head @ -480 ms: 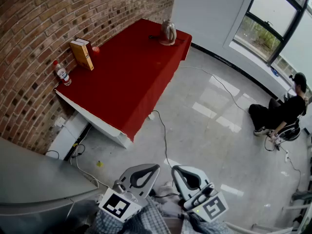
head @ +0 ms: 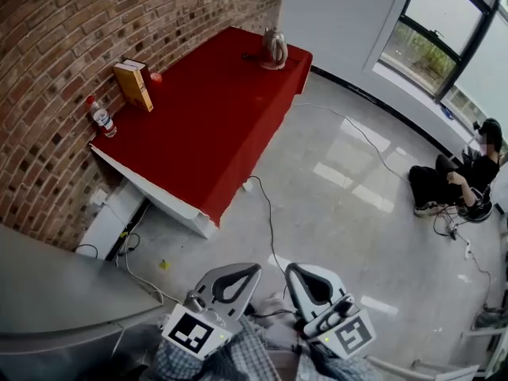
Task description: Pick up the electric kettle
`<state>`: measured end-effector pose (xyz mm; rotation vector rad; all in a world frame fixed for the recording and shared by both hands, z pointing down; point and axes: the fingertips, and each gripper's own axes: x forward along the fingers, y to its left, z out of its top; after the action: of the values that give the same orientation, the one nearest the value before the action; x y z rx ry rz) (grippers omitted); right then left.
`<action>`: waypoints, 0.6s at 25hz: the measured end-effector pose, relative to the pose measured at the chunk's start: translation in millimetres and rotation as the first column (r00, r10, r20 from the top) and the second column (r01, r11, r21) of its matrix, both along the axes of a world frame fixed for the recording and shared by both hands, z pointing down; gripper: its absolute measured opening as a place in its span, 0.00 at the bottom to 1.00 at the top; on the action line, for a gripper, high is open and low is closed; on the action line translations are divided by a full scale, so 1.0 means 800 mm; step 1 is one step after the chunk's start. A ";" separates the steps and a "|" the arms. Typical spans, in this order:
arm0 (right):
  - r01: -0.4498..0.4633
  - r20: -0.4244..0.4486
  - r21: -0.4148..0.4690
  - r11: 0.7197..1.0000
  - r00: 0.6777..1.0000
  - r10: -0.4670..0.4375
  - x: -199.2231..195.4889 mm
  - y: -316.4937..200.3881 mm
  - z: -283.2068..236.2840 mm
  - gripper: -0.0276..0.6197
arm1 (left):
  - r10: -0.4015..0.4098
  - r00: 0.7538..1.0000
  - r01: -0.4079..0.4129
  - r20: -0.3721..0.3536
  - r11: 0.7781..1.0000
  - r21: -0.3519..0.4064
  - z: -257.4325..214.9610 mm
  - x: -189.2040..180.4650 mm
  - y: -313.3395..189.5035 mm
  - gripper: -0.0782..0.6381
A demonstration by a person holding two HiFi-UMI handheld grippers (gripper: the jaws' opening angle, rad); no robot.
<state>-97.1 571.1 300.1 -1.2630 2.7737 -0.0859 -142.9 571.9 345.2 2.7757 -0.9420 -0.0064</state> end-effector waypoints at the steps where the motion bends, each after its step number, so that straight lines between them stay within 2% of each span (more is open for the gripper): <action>1: -0.012 0.004 -0.002 1.000 1.000 0.012 0.003 0.000 0.000 0.05 | 0.001 1.000 -0.001 0.000 1.000 0.001 0.000 -0.001 0.001 0.12; 5: -0.055 0.021 -0.014 0.998 0.998 0.056 0.009 -0.004 -0.003 0.05 | 0.004 1.000 -0.004 0.002 1.000 0.009 -0.002 -0.006 0.002 0.12; 9: -0.088 -0.023 -0.045 0.995 0.996 0.088 0.013 0.001 0.014 0.05 | -0.009 1.000 0.009 -0.002 1.000 0.004 -0.001 -0.018 0.004 0.12; 15: -0.135 -0.012 -0.077 0.988 0.991 0.134 0.017 0.006 0.022 0.05 | -0.026 1.000 0.026 0.000 1.000 0.002 0.001 -0.032 0.006 0.12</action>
<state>-83.1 575.6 317.6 -1.4677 2.7062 -0.1822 -168.5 576.9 345.9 2.7648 -0.9790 -0.0113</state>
